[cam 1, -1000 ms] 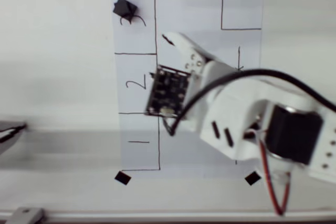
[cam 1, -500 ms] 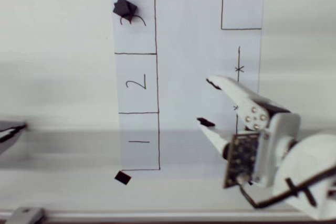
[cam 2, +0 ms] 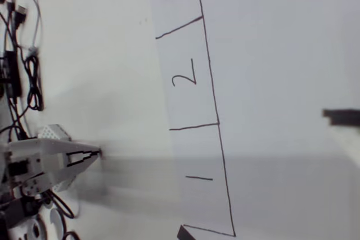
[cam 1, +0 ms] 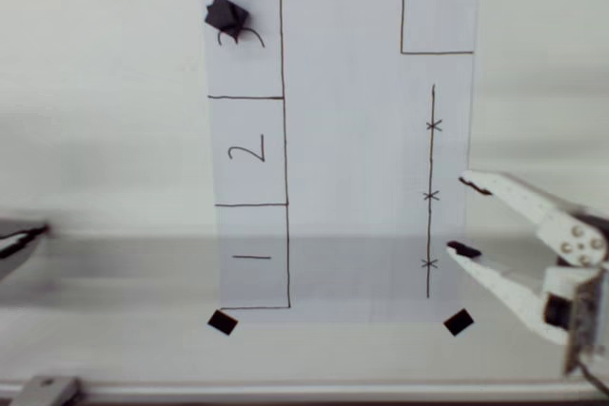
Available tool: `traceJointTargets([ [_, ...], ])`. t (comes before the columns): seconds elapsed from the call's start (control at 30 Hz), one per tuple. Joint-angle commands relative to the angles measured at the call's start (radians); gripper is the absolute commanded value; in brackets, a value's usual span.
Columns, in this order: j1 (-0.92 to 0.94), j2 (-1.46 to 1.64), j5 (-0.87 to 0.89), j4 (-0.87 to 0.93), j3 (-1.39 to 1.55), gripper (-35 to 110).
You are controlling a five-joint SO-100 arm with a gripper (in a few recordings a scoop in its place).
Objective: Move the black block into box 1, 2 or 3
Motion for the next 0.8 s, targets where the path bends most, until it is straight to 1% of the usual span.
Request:
traceJointTargets([
  [0.0,-0.005,0.155,0.008,-0.025,0.094,23],
  [0.53,-0.026,0.611,0.018,-0.038,0.410,23],
  [0.77,-0.028,0.746,0.018,-0.038,0.500,23],
])
